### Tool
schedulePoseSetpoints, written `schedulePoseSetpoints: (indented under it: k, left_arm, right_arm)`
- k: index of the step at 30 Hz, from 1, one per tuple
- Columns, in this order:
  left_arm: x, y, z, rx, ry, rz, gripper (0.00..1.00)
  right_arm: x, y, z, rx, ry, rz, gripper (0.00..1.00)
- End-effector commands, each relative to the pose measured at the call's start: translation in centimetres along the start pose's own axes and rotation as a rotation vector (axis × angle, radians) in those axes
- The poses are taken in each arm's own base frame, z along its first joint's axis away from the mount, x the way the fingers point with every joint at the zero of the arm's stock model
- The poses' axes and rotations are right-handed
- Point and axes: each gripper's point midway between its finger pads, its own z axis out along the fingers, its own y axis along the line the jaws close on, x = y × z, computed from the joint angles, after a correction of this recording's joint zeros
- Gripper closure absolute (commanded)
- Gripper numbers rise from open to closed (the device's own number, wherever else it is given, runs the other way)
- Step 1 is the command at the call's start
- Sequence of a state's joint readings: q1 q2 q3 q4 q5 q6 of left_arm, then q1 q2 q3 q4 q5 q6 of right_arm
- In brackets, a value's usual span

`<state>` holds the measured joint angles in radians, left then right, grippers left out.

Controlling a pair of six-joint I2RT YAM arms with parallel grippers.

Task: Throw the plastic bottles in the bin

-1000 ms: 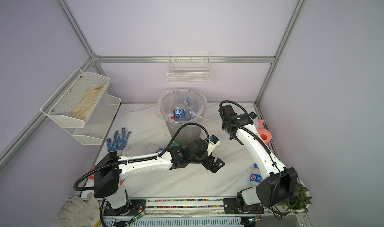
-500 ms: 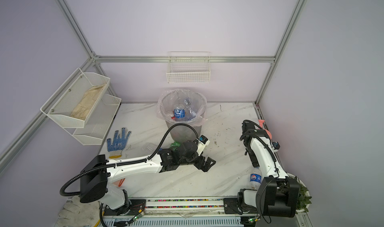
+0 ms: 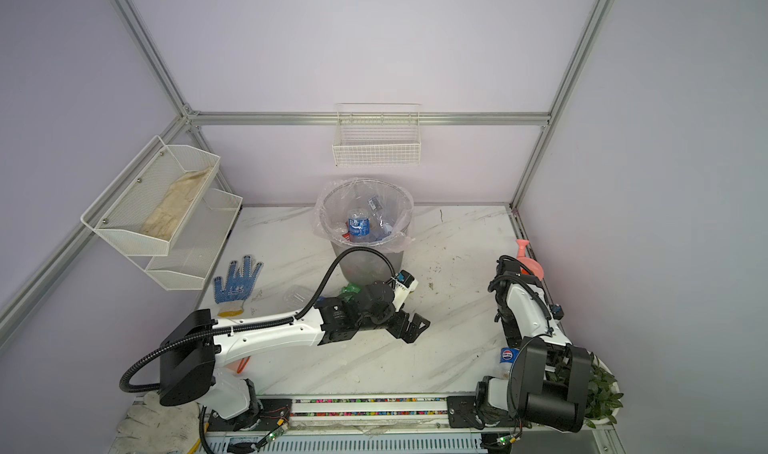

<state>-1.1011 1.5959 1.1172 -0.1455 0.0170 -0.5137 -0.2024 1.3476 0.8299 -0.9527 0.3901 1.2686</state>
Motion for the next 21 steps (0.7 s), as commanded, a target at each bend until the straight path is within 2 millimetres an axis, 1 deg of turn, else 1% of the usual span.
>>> schedulePoseSetpoints:
  k: [1, 3, 7, 9, 12, 14, 17, 21]
  left_arm:
    - [-0.6, 0.5, -0.4, -0.013, -0.020, -0.018, 0.00]
    - [-0.5, 0.7, -0.3, -0.020, -0.011, -0.020, 0.00]
    - [-0.3, 1.3, -0.2, -0.038, -0.002, -0.030, 0.00]
    - [-0.3, 1.7, -0.2, -0.046, 0.005, -0.035, 0.00]
    - [-0.4, 2.5, -0.3, -0.074, 0.008, -0.049, 0.00]
    - [-0.5, 3.3, -0.3, -0.099, 0.009, -0.064, 0.00]
    - [-0.5, 4.3, -0.4, -0.128, 0.011, -0.081, 0.00]
    - [-0.6, 5.1, -0.2, -0.140, 0.019, -0.105, 0.00]
  right_arm:
    - [1.0, 0.3, 1.7, 0.038, 0.035, -0.021, 0.10]
    - [1.7, 0.1, 2.9, 0.062, 0.062, -0.030, 0.10]
    - [2.9, 0.4, 4.0, 0.031, 0.101, -0.025, 0.12]
    - [2.9, 0.3, 3.9, 0.009, 0.098, -0.025, 0.15]
    - [4.0, 0.4, 3.6, -0.051, 0.139, -0.026, 0.19]
    - [4.4, 0.6, 3.0, -0.087, 0.154, -0.029, 0.19]
    - [6.3, 1.3, 2.1, -0.138, 0.195, -0.075, 0.19]
    - [10.7, 2.8, 0.2, -0.198, 0.232, -0.166, 0.20]
